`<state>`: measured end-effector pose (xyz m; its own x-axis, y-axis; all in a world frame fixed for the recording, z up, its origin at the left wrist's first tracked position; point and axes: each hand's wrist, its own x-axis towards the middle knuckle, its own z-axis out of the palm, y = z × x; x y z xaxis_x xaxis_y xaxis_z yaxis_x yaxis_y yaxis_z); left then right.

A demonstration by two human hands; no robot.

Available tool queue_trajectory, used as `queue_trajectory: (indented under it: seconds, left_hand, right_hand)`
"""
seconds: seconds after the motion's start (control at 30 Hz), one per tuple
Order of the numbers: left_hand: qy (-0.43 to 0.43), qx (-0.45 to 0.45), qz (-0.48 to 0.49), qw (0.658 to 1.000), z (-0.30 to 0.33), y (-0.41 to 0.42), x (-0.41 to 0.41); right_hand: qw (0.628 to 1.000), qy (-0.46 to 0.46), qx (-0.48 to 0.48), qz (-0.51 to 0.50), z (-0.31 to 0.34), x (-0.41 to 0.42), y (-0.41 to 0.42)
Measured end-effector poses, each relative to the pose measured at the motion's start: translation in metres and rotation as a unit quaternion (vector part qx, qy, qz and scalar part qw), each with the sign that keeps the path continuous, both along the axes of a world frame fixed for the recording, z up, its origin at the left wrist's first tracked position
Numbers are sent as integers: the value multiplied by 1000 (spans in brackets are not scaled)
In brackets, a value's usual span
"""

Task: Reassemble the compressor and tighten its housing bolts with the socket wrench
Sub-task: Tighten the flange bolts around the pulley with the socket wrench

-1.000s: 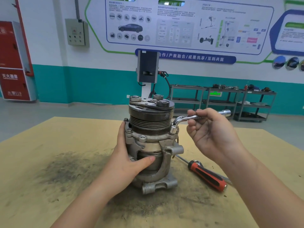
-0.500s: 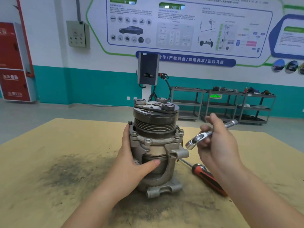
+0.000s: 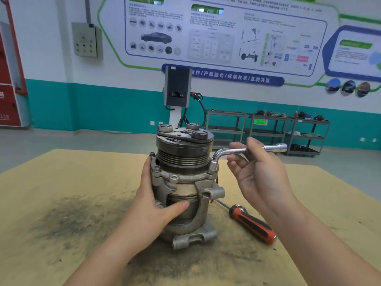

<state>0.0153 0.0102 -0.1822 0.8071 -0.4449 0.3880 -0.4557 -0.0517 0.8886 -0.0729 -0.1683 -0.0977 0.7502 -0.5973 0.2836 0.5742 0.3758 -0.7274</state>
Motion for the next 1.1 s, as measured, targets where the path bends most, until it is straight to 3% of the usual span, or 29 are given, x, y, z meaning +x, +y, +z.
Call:
queue_trajectory:
  seconds: [0.33,0.47,0.57,0.77,0.93,1.0,1.1]
  left_hand:
    - [17,0,-9,1000,0,-4,2]
    - [17,4,0,1000,1,-3,2]
    - [12,-6,0,1000,2,-4,0]
    - [20,-29,2,999,1,-4,-1]
    - [34,-37,-9,999,4,-4,-2]
    - [40,-46,-16,998,2,-6,1]
    - [46,-73,-36,996,-1,-7,7]
  right_hand:
    - [999,-23,24,11,-2,2,2]
    - [996,-75,22,-52,-9,-1,15]
    - [985,-114,-39,-127,-18,-7,24]
    - [910,-116,-273,-290,-33,-13,40]
    - [779,-138,-459,-405,-32,-4,58]
    - [769,-131,-467,-415,-33,4,69]
    - [795,-109,-440,-403,-36,14,81]
